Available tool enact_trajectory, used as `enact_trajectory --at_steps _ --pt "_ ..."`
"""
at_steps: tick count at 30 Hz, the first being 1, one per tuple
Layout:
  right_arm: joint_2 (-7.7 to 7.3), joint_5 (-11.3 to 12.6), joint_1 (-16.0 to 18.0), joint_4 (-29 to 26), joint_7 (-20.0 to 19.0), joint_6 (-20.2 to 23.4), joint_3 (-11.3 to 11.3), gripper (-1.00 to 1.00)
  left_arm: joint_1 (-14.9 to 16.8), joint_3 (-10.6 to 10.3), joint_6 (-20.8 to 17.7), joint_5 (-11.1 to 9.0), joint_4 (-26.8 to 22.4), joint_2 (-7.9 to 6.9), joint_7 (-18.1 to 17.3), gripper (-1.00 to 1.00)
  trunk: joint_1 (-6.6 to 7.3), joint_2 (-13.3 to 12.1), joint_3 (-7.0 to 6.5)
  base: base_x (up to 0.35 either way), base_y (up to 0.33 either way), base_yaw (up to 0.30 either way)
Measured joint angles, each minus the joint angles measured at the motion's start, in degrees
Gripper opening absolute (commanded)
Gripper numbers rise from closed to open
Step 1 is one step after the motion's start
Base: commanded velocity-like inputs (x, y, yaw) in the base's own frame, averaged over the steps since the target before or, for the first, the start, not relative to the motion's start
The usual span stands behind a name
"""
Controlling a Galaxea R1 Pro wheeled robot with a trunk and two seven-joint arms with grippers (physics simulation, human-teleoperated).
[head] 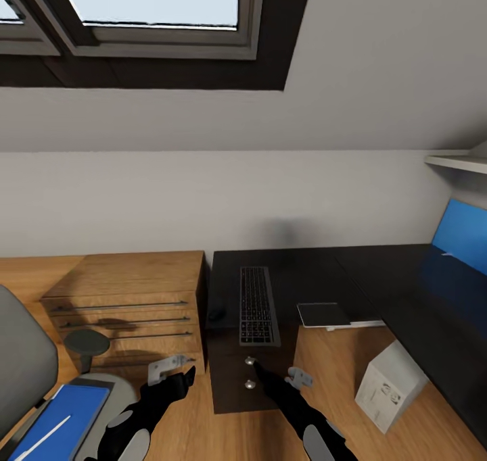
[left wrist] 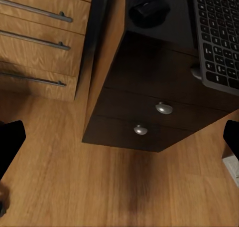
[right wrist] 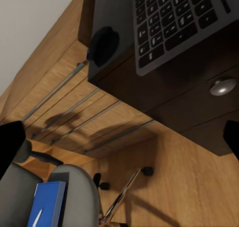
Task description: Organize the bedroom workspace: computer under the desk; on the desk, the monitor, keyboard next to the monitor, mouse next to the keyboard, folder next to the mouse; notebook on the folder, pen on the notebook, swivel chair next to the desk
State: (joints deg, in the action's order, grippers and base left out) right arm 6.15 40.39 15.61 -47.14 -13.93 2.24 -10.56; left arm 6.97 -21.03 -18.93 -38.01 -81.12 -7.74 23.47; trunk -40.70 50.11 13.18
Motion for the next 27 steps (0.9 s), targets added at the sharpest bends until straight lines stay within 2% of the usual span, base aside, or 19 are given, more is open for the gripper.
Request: enact_trajectory --at_steps 10,16,19,22,23,24,26,27 --pt "-0.06 -0.03 0.0 -0.03 -0.07 -0.02 0.05 1.0 0.0 0.0 0.01 0.06 0.0 -0.02 0.14 1.0 -2.2 4.02 1.8 0.0 0.0 0.0" --pt "-0.09 -0.16 -0.01 -0.22 -0.01 -2.26 0.19 1.0 0.0 -0.07 0.0 0.05 -0.27 -0.02 2.94 1.0 -3.52 6.43 2.88 0.0 0.0 0.0" --pt "-0.68 0.08 -0.01 -0.29 0.15 -2.91 0.53 1.0 0.0 -0.18 -0.05 -0.02 -1.12 -0.02 4.06 1.0 -4.18 7.63 3.42 0.0 0.0 0.0" --pt "-0.98 1.66 -0.01 -0.36 0.23 -2.41 1.56 1.0 0.0 -0.65 -0.06 -0.05 -1.4 -0.02 4.37 1.0 -4.84 8.84 3.96 0.0 0.0 0.0" --pt "-1.04 3.24 0.0 -0.39 0.2 -1.49 2.33 1.0 0.0 -0.82 -0.06 -0.05 -1.46 -0.02 4.45 1.0 -5.06 9.24 4.14 0.0 0.0 0.0" --pt "-1.11 7.75 0.1 -0.44 0.05 1.45 3.59 1.0 0.0 -0.99 -0.06 -0.06 -1.53 -0.02 4.53 1.0 -5.28 9.64 4.32 0.0 0.0 0.0" --pt "-1.14 10.41 0.21 -0.52 -0.05 3.0 3.99 1.0 0.0 -1.02 -0.06 -0.06 -1.55 -0.02 4.56 1.0 -5.72 10.44 4.68 0.0 0.0 0.0" --pt "-1.17 12.63 0.35 -0.6 -0.14 4.04 4.22 1.0 0.0 -1.04 -0.06 -0.06 -1.57 -0.02 4.57 1.0 -5.93 10.84 4.86 0.0 0.0 0.0"
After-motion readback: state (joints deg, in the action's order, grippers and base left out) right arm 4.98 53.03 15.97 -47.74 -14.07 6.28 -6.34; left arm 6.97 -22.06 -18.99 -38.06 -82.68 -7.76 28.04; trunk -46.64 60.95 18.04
